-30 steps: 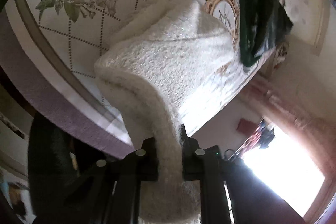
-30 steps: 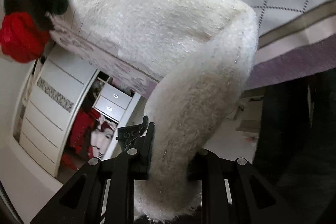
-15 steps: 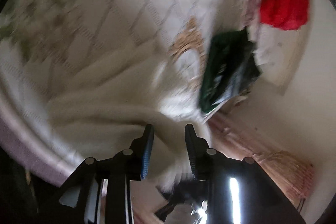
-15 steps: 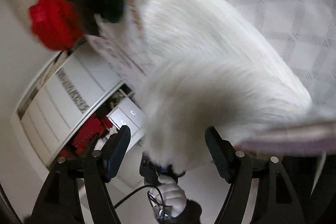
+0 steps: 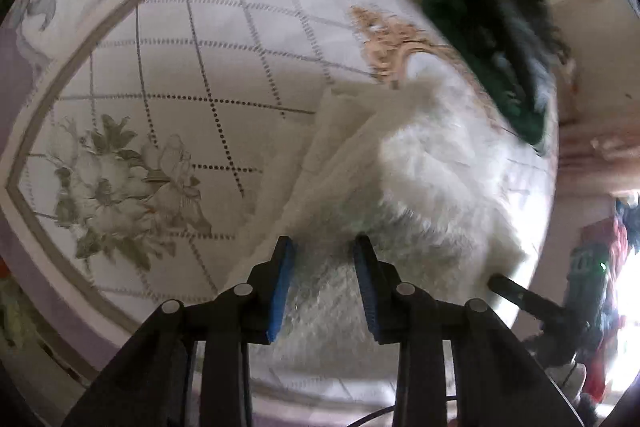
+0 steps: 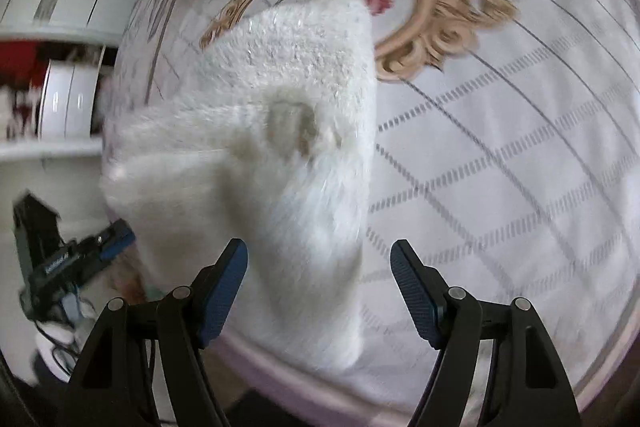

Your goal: Fold large clothes

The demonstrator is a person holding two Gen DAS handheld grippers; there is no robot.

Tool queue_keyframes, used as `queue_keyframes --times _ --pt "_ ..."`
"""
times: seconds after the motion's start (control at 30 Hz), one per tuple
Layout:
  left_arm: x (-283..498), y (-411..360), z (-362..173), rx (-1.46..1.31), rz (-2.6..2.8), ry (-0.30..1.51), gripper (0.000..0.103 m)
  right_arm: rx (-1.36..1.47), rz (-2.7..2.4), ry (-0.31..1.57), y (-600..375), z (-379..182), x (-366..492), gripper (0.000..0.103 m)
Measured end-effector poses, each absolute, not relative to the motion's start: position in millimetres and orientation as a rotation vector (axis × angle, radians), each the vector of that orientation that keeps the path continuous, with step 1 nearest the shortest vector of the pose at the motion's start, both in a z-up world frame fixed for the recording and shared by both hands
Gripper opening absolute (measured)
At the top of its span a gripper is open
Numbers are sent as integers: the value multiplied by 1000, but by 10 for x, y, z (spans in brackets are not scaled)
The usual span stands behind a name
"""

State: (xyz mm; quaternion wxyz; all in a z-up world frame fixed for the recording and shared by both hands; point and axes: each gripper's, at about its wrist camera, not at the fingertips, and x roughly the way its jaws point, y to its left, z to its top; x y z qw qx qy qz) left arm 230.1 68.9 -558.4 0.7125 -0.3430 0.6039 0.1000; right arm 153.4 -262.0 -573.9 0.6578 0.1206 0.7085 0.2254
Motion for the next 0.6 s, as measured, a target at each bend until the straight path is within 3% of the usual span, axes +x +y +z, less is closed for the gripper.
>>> queue_keyframes --times 0.07,0.17,0.23,0.27,0.37,0.4,0.6 --pt "2386 787 -5785 -782 243 1343 31 337 589 1610 -2594 -5984 1684 76" --pt "2455 891 -5856 -786 239 1329 35 484 692 1647 -2542 -6345 1840 90" --pt "2486 945 -5868 -773 222 1323 35 626 743 1655 -2489 -6526 1879 91" --pt "2491 963 -5861 -764 222 1322 35 627 730 1637 -2464 -6532 1877 88" --pt "2506 1052 -5734 -736 237 1310 35 792 580 1574 -2591 -6426 1754 58" --pt "2537 1066 -5658 -737 244 1310 35 877 510 1555 -2684 -6395 1658 54" --pt "2306 1088 -5136 -581 320 1287 33 1254 8 1544 -2975 -6347 397 55"
